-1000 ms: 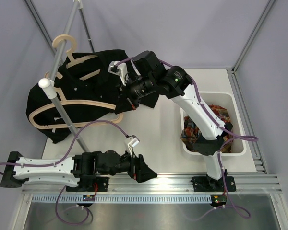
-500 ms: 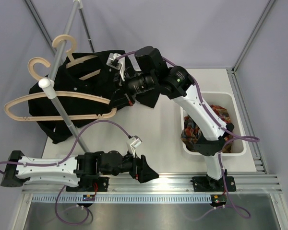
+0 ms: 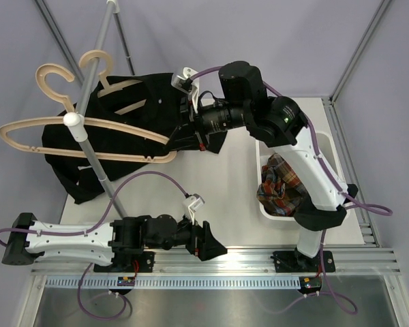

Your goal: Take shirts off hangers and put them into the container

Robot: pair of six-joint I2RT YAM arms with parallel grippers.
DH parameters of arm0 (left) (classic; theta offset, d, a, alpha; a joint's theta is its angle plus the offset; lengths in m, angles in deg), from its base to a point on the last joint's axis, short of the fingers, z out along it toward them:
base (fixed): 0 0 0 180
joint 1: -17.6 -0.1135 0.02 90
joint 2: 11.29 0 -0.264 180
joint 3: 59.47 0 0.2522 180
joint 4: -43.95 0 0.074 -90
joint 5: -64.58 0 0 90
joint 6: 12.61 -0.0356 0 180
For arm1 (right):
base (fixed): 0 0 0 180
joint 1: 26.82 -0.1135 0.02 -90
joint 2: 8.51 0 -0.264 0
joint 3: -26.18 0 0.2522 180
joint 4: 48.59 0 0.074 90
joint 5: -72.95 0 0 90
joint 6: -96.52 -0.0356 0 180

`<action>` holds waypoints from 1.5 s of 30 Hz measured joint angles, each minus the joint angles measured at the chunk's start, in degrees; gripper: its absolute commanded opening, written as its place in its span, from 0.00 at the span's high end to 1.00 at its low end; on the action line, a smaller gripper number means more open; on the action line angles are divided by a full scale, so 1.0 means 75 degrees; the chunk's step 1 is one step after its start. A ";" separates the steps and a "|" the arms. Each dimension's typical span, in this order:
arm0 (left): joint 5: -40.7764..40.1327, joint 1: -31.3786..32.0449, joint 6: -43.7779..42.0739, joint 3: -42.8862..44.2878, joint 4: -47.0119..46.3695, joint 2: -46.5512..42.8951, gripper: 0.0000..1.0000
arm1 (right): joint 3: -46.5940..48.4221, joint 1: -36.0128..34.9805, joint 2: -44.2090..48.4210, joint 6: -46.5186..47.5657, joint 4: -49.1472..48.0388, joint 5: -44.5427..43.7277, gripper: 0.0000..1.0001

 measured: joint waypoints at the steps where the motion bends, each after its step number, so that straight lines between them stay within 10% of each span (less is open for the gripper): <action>1: 0.0000 0.0000 -0.0003 0.0000 -0.0006 0.0000 0.01 | -0.0259 0.0000 0.0140 0.0003 -0.0085 -0.0009 1.00; 28: -0.0015 0.0000 0.0003 0.0000 -0.0050 -0.0414 0.01 | -0.3267 -0.0003 0.1294 0.0207 -0.1285 -0.0370 1.00; 29: -0.0017 0.0000 0.0003 0.0000 -0.0050 -0.0425 0.01 | -0.3276 -0.0003 0.1343 0.0213 -0.1306 -0.0376 0.95; 30: -0.0017 0.0000 0.0003 0.0000 -0.0050 -0.0434 0.01 | -0.3290 -0.0003 0.1396 0.0224 -0.1341 -0.0405 0.60; 33: -0.0020 0.0000 0.0006 -0.0003 -0.0050 -0.0440 0.01 | -0.3448 -0.0003 0.1565 0.0236 -0.1565 -0.0597 0.10; 45: -0.0032 0.0000 0.0029 -0.0047 -0.0105 0.0047 0.01 | -0.4814 0.0600 0.2034 0.0778 -0.3791 -0.3351 0.01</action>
